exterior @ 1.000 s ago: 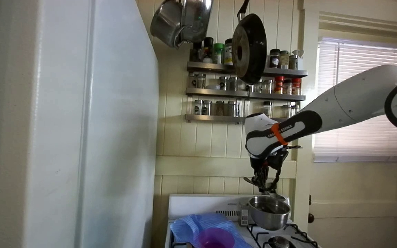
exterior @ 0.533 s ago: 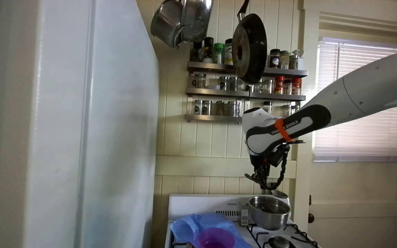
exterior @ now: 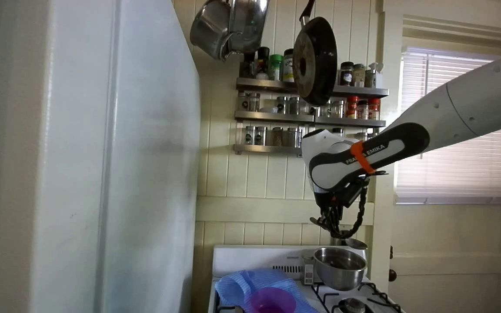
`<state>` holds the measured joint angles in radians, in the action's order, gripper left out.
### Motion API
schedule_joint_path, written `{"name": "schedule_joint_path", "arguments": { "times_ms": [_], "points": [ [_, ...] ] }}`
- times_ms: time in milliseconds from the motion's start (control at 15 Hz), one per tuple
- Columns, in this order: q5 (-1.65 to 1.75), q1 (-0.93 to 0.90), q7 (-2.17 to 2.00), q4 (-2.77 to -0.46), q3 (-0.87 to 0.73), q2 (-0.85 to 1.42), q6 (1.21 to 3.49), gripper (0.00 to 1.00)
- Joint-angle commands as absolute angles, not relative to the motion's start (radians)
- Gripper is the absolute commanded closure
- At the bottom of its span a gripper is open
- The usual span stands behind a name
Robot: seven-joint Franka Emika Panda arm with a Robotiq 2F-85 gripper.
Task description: Put the purple bowl and silver spoon on the left side of the stovetop.
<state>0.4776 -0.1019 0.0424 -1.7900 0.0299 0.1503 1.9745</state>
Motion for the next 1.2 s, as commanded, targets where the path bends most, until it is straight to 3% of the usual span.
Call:
{"name": "schedule_joint_path", "arguments": {
  "times_ms": [0,467,1133],
  "points": [
    [0.391,-0.095,0.046,-1.821,0.049,0.145,1.976,0.97],
    [0.317,-0.124,0.039,-1.801,0.094,0.196,1.965,0.97],
    [0.263,-0.149,-0.028,-1.601,0.088,0.437,1.925,0.97]
  ]
}}
